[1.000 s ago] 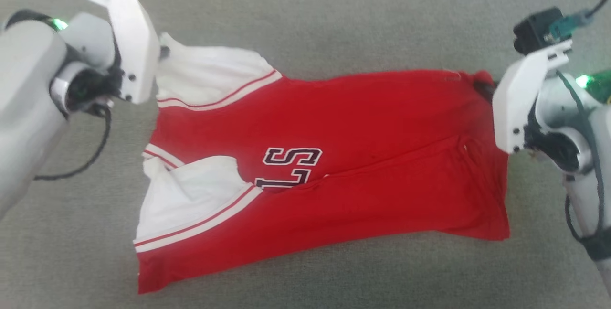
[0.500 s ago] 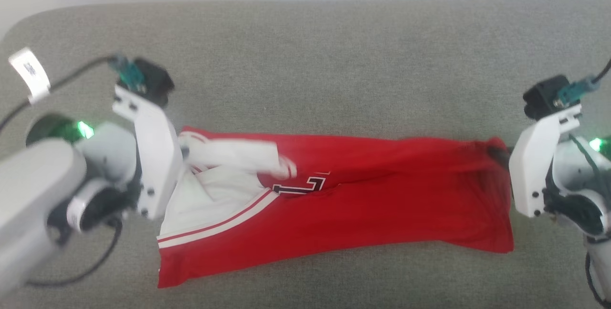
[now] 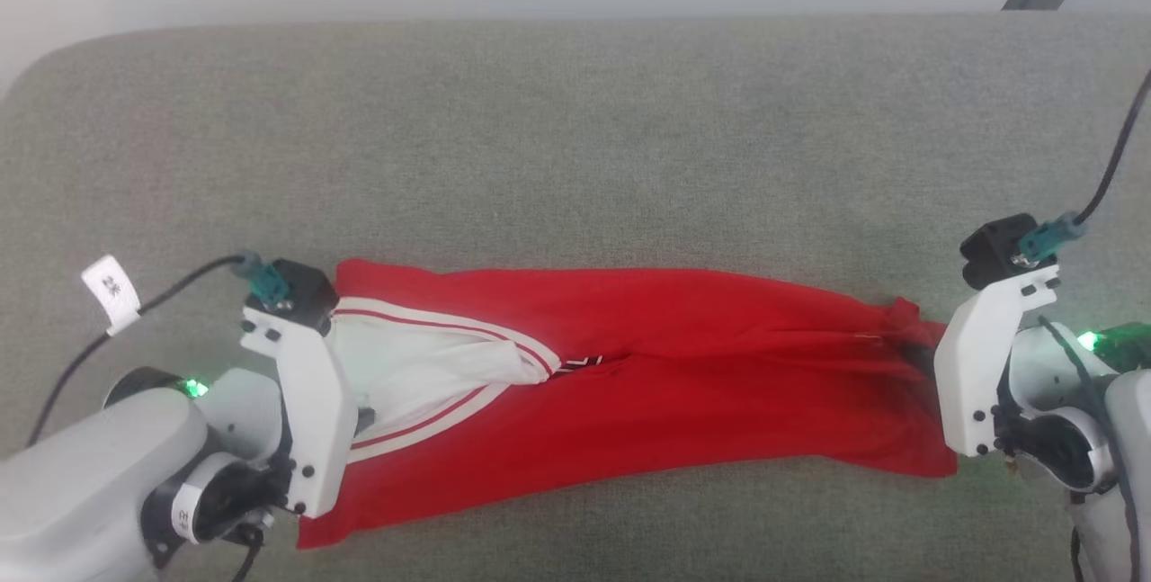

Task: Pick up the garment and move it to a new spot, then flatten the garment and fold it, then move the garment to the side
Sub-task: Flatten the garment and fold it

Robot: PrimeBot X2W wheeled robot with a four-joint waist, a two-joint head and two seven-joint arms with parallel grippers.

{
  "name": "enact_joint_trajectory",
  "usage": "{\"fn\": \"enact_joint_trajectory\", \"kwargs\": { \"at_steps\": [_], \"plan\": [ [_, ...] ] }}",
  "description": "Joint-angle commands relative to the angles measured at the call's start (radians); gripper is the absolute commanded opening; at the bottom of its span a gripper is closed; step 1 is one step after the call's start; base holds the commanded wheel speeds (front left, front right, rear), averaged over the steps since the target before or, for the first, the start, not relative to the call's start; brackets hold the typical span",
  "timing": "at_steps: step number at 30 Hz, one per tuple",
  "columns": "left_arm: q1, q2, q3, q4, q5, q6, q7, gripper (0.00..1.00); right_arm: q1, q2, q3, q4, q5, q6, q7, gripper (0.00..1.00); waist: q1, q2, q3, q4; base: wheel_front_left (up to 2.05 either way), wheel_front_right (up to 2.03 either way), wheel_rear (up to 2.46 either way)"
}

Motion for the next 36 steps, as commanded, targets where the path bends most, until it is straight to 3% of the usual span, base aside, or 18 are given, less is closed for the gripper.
{"fn": "enact_joint_trajectory", "kwargs": {
  "at_steps": [1,2,9,14,26,30,36],
  "plan": [
    [0.018,-0.004,-0.003,0.017,0.003,-0.011,-0.011,0.82,-0.005,-0.002,0.002,0.007,-0.004,-0.001,-0.012,0.53,0.0,-0.0001,-0.007,0.002,0.0,0.0,0.0],
    [0.024,-0.009,-0.001,0.032,0.003,-0.02,-0.024,1.0,-0.007,-0.004,0.008,0.017,-0.004,-0.001,-0.019,1.0,0.0,-0.0001,-0.013,0.003,0.0,0.0,0.0],
    [0.073,-0.034,0.037,0.079,0.002,-0.062,-0.174,1.0,0.0,-0.012,0.015,0.033,0.017,-0.001,-0.048,1.0,0.0,-0.0001,-0.057,0.013,0.0,0.0,0.0],
    [0.114,-0.027,0.065,0.096,0.055,-0.096,-0.351,1.0,0.02,-0.023,-0.009,0.027,0.02,-0.001,-0.061,1.0,0.0,-0.0001,-0.083,0.025,0.0,0.0,0.0],
    [0.259,-0.048,0.177,0.16,0.111,-0.043,-0.787,1.0,0.062,-0.023,-0.109,0.092,0.005,0.0,-0.039,1.0,0.0,-0.0001,-0.101,0.077,0.0,0.0,0.0],
    [0.311,-0.071,0.264,0.181,0.139,-0.026,-0.831,1.0,0.073,-0.017,-0.128,0.129,0.017,0.0,-0.015,1.0,0.0,-0.0001,-0.09,0.101,0.0,0.0,0.0],
    [0.444,-0.173,0.544,0.171,0.288,-0.055,-0.833,1.0,0.072,-0.001,-0.147,0.193,0.034,0.0,0.002,1.0,0.0,-0.0001,-0.069,0.136,0.0,0.0,0.0]
  ]
}}
